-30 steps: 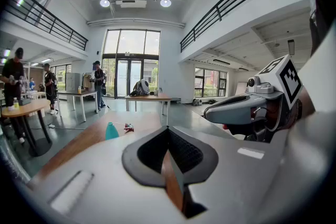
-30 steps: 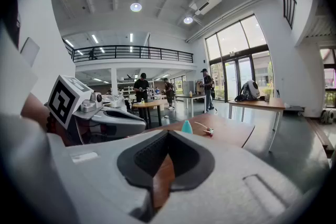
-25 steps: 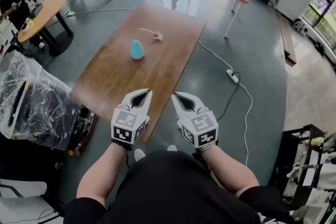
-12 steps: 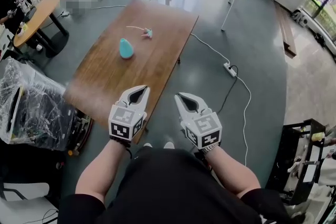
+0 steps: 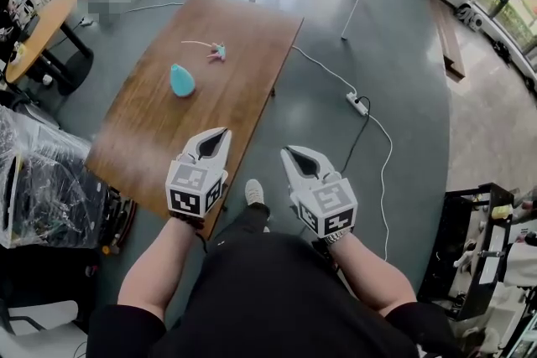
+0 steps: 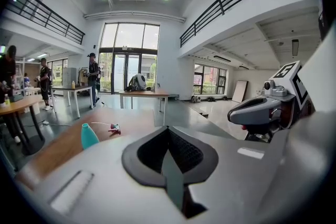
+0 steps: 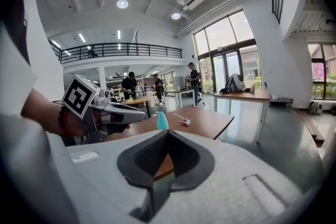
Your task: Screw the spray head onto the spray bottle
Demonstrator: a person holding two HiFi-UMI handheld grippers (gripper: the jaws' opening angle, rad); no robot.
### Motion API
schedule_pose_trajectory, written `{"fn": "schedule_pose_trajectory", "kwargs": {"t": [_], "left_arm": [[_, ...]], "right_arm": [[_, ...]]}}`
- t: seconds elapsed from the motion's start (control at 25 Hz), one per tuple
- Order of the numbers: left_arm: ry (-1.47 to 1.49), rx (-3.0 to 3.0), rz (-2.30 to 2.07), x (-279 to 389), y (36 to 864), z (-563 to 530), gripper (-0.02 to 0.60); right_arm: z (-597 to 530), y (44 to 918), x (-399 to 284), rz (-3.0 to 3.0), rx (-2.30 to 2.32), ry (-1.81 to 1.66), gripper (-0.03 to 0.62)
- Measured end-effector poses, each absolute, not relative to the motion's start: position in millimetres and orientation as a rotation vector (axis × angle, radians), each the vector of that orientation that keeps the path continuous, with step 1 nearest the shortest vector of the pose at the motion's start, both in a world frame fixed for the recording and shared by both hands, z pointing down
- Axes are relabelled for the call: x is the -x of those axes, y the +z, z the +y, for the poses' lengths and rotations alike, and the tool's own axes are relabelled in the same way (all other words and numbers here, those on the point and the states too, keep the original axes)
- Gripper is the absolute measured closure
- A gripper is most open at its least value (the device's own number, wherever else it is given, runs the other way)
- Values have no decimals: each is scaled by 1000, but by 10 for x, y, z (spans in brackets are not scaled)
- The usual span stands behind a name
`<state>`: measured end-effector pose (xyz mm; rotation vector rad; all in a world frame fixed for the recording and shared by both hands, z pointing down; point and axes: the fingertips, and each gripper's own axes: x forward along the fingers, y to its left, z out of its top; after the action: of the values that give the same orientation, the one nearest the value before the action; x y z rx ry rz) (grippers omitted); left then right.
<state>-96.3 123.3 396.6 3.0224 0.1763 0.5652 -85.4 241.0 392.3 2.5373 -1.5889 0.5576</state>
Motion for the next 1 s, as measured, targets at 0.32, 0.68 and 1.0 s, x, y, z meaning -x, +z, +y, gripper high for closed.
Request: {"fn": "schedule_pose_trajectory", "kwargs": {"t": [0.32, 0.68, 1.0], "left_arm": [[564, -2961, 79, 620, 4193, 957, 565], [534, -2845, -103, 221, 4498, 504, 548], [486, -2784, -252, 151, 4514, 212, 537]], "right_arm": [[2128, 4032, 416, -1616, -2469, 580, 603], [1536, 4230, -178, -1695, -2271, 642, 603], [884, 4179, -379, -1821, -2088, 602, 603]]}}
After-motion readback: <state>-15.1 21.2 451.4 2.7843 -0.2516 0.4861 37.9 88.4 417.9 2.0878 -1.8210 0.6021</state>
